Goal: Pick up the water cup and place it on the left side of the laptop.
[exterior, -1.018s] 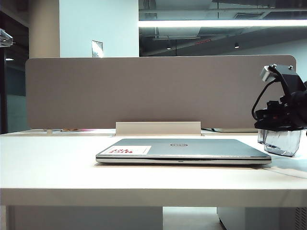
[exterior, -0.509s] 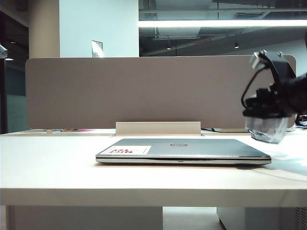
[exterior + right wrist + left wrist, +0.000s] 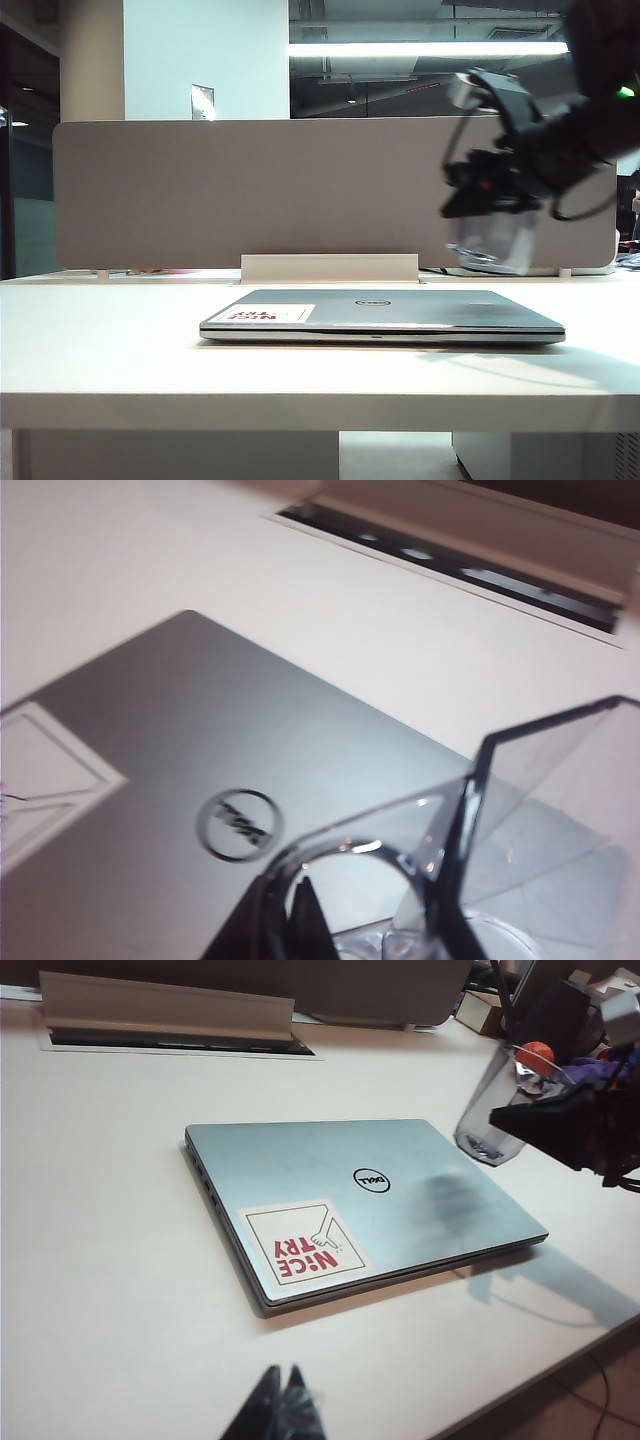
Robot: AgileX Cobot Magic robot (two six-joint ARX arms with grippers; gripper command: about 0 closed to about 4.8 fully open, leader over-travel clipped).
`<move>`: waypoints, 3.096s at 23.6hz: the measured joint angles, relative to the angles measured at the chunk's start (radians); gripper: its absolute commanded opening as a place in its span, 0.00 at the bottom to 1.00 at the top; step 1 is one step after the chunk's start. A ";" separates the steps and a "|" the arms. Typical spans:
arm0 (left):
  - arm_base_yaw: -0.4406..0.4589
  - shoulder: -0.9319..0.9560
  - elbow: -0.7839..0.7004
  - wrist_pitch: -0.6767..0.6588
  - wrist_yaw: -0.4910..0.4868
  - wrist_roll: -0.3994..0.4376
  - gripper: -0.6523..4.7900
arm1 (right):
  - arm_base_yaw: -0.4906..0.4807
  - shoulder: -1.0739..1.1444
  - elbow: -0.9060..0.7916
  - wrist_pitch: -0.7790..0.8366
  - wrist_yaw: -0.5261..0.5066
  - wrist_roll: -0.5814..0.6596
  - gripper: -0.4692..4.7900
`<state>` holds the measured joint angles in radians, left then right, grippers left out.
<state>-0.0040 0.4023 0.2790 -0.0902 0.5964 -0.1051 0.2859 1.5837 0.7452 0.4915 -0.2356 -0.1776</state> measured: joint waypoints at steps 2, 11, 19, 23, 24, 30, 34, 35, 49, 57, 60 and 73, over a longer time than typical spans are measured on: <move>0.000 0.000 0.000 0.000 -0.001 0.000 0.11 | 0.040 0.000 0.034 -0.049 0.000 0.000 0.08; 0.000 0.000 0.000 0.002 -0.014 0.000 0.11 | 0.230 0.028 0.214 -0.139 0.034 0.007 0.08; 0.000 0.000 0.000 0.005 -0.065 0.000 0.11 | 0.328 0.184 0.362 -0.146 0.053 0.047 0.08; 0.000 0.000 0.000 0.009 -0.103 0.000 0.11 | 0.374 0.281 0.452 -0.146 0.055 0.054 0.08; 0.000 0.000 0.000 0.011 -0.104 0.000 0.11 | 0.390 0.322 0.490 -0.151 0.056 0.054 0.08; 0.000 0.000 0.000 0.012 -0.111 0.000 0.11 | 0.435 0.431 0.610 -0.153 0.051 0.085 0.08; 0.000 0.000 0.000 0.012 -0.130 0.000 0.11 | 0.441 0.475 0.664 -0.150 0.052 0.100 0.09; 0.000 0.000 0.000 0.012 -0.130 0.000 0.11 | 0.444 0.487 0.674 -0.151 0.051 0.100 0.08; 0.000 0.000 0.076 0.011 -0.277 0.001 0.11 | 0.487 0.568 0.712 -0.123 0.015 0.106 0.08; 0.000 -0.002 0.100 -0.024 -0.287 0.048 0.11 | 0.525 0.605 0.718 -0.094 0.007 0.106 0.09; 0.000 -0.002 0.100 -0.034 -0.287 0.049 0.11 | 0.528 0.616 0.719 -0.116 0.001 0.106 0.08; 0.000 -0.002 0.100 -0.034 -0.286 0.049 0.11 | 0.527 0.616 0.719 -0.161 0.000 0.113 0.08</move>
<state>-0.0040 0.4007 0.3790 -0.1242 0.3099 -0.0563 0.8131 2.1994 1.4647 0.3305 -0.2356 -0.0643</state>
